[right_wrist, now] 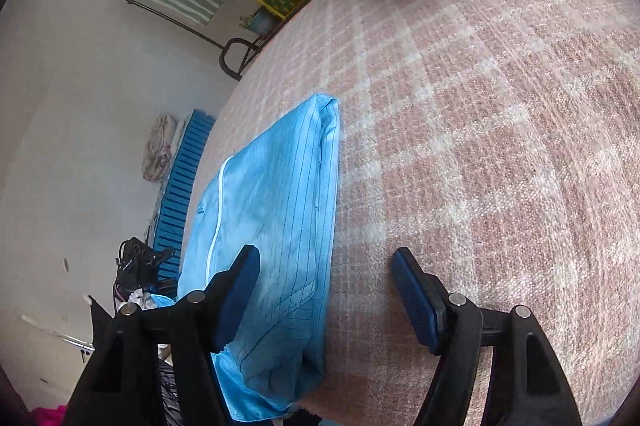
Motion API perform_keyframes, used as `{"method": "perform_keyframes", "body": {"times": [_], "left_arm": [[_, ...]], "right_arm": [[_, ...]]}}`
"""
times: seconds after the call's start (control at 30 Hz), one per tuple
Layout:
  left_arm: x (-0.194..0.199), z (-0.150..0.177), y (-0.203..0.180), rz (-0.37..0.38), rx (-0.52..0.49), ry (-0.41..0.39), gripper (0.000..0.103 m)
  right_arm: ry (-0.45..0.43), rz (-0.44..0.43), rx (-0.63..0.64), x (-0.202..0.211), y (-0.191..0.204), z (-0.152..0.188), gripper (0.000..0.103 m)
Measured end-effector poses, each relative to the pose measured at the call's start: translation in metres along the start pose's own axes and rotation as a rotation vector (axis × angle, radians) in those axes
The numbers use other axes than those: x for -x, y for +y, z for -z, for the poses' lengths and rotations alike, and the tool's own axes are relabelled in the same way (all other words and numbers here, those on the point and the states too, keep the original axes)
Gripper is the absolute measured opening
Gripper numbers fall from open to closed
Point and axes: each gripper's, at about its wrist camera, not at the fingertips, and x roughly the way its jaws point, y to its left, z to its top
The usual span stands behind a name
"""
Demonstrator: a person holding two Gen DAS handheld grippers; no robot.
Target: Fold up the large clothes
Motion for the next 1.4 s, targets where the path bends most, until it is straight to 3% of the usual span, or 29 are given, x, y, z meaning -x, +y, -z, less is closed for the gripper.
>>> {"method": "perform_keyframes", "body": {"times": [0.1, 0.17, 0.2, 0.23, 0.3, 0.37, 0.47, 0.63, 0.87, 0.97, 1.03, 1.17, 1.3, 1.4], "left_arm": [[-0.005, 0.0, -0.007, -0.011, -0.022, -0.006, 0.065], [-0.015, -0.001, -0.015, -0.045, -0.056, 0.006, 0.05], [-0.018, -0.001, -0.018, -0.071, -0.074, 0.006, 0.039], [-0.02, 0.0, -0.02, -0.099, -0.09, 0.0, 0.025], [-0.026, 0.001, -0.026, -0.14, -0.118, -0.011, 0.013], [-0.028, 0.001, -0.038, -0.18, -0.17, -0.031, 0.007], [-0.031, -0.011, -0.061, -0.217, -0.247, -0.07, 0.005], [-0.051, -0.05, -0.081, -0.245, -0.257, -0.116, 0.004], [-0.082, -0.093, -0.088, -0.289, -0.288, -0.134, 0.005], [-0.075, -0.094, -0.083, -0.315, -0.291, -0.131, 0.016], [-0.062, -0.089, -0.089, -0.364, -0.346, -0.174, 0.019], [-0.029, -0.061, -0.116, -0.367, -0.48, -0.235, 0.019], [-0.017, -0.011, -0.136, -0.288, -0.565, -0.183, 0.019], [-0.023, 0.025, -0.141, -0.226, -0.568, -0.107, 0.019]], "right_arm": [[0.062, -0.032, 0.009, -0.021, 0.004, 0.002, 0.058], [0.063, -0.045, 0.023, -0.031, 0.009, 0.001, 0.055], [0.083, -0.051, 0.015, -0.037, 0.01, 0.001, 0.048], [0.108, -0.05, 0.006, -0.043, 0.01, 0.003, 0.034], [0.106, -0.02, 0.033, -0.048, 0.015, 0.007, 0.022], [0.112, 0.053, 0.11, -0.053, 0.032, 0.006, 0.009], [0.083, 0.122, 0.196, -0.053, 0.049, -0.004, 0.004], [0.003, 0.199, 0.257, -0.059, 0.063, -0.04, 0.003], [-0.016, 0.287, 0.294, -0.082, 0.059, -0.081, 0.003], [0.0, 0.326, 0.302, -0.084, 0.059, -0.081, 0.016], [-0.014, 0.35, 0.308, -0.073, 0.059, -0.078, 0.027], [-0.067, 0.346, 0.403, -0.036, 0.082, -0.06, 0.029], [-0.019, 0.238, 0.594, -0.02, 0.123, -0.009, 0.036], [0.05, 0.266, 0.761, -0.033, 0.147, 0.028, 0.041]]}}
